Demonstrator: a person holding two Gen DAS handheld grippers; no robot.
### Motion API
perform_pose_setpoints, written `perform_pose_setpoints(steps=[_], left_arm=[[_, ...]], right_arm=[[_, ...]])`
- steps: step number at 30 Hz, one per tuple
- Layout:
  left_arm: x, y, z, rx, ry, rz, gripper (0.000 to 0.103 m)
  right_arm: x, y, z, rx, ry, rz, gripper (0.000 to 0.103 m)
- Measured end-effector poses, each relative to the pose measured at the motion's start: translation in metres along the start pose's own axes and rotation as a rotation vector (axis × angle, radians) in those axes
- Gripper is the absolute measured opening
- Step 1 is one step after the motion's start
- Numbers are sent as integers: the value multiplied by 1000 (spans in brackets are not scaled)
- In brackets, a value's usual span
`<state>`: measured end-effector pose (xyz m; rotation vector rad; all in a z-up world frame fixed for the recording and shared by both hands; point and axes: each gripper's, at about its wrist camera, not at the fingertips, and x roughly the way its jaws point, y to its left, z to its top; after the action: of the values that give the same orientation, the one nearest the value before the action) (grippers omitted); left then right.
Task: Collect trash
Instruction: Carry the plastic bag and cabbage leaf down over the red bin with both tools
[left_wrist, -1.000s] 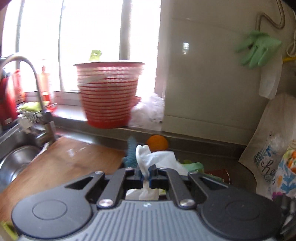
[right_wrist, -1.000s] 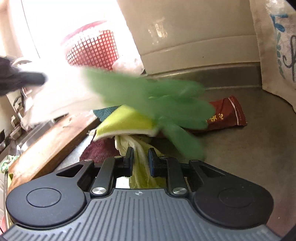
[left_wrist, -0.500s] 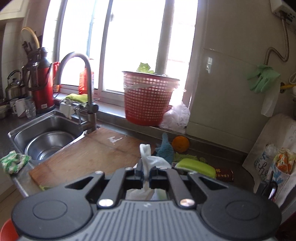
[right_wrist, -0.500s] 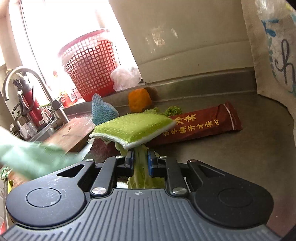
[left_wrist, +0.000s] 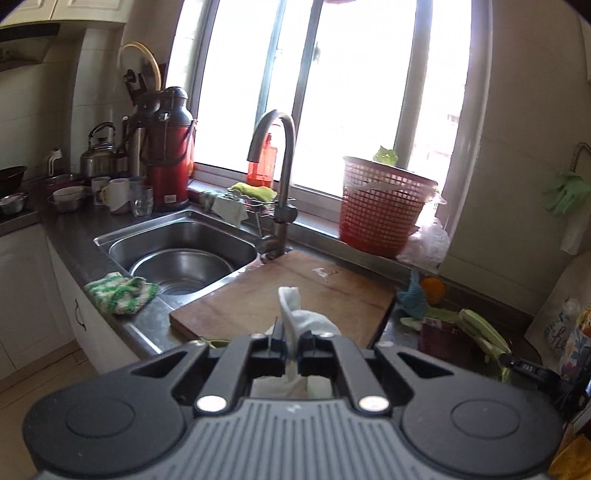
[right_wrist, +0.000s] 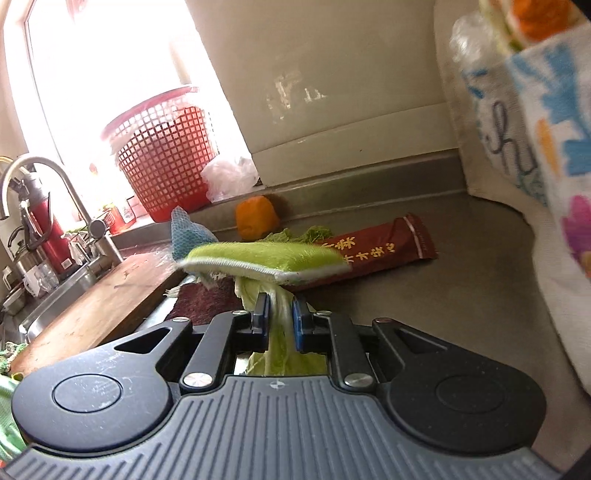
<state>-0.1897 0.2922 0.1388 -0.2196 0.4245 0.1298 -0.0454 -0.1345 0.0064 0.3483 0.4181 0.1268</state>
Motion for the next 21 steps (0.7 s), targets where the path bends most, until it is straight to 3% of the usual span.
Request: perform_pose_setpoints(steps=[12,21], left_arm=[[-32,75,-5,-72,-51,93,2],[-38,122,-11,-125,-68,160,2]], right_arm=[[-59,70,20,-118,-9,75,15],[-52,169,21,-156,114,337,15]])
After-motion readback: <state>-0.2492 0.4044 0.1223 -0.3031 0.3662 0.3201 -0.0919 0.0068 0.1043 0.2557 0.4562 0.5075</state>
